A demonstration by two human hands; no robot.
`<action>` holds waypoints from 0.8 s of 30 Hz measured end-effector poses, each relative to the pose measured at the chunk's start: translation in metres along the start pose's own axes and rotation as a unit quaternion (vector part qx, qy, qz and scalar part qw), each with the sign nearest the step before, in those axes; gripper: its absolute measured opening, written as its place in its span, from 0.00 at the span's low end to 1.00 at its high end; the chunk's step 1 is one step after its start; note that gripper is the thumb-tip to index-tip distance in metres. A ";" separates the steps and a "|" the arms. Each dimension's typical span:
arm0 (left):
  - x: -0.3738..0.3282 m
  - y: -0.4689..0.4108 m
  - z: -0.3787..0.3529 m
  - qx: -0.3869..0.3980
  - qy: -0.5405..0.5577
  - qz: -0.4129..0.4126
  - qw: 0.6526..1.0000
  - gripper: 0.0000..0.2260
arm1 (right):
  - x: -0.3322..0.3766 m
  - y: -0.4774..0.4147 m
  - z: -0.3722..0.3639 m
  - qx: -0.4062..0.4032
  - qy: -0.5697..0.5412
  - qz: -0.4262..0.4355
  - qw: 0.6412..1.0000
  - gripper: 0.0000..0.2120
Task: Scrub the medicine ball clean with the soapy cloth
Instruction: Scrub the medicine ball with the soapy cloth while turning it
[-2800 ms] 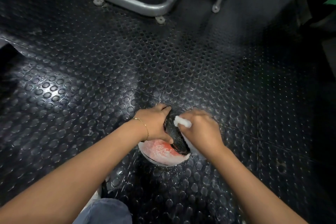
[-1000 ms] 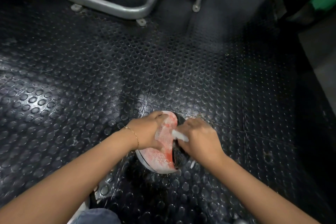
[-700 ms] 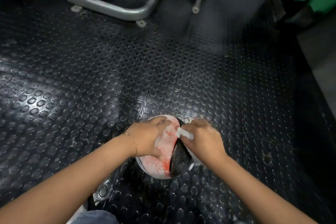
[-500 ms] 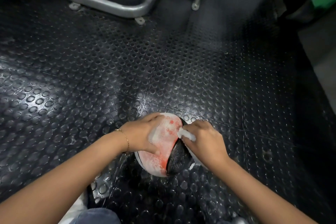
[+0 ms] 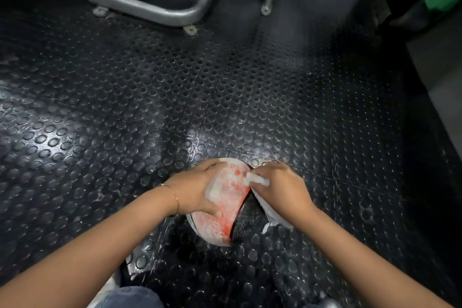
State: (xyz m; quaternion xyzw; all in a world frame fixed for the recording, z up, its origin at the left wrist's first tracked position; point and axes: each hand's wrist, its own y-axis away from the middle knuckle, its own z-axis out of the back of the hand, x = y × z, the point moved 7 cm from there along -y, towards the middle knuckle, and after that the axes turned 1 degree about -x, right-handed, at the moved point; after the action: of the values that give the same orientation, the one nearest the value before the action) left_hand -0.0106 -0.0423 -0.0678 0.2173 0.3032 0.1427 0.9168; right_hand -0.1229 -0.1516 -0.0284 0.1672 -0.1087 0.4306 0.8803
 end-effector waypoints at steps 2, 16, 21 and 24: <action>-0.001 0.001 -0.002 0.003 -0.001 -0.002 1.000 0.49 | -0.004 -0.007 0.002 -0.001 0.005 -0.024 1.000 0.07; -0.004 -0.001 0.001 -0.004 -0.002 0.010 1.000 0.49 | -0.006 -0.016 0.006 -0.009 0.012 -0.044 0.999 0.09; -0.008 -0.012 0.004 -0.001 -0.020 0.009 1.000 0.49 | -0.004 -0.006 0.004 -0.002 0.046 -0.006 0.999 0.10; -0.011 -0.017 0.003 0.010 -0.038 0.014 0.999 0.49 | -0.011 -0.014 0.007 -0.014 0.040 -0.035 0.998 0.10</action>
State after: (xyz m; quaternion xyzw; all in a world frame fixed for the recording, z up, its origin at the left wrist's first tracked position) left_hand -0.0155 -0.0621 -0.0684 0.2361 0.2665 0.1437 0.9234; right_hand -0.1193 -0.1706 -0.0280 0.1414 -0.0738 0.4038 0.9008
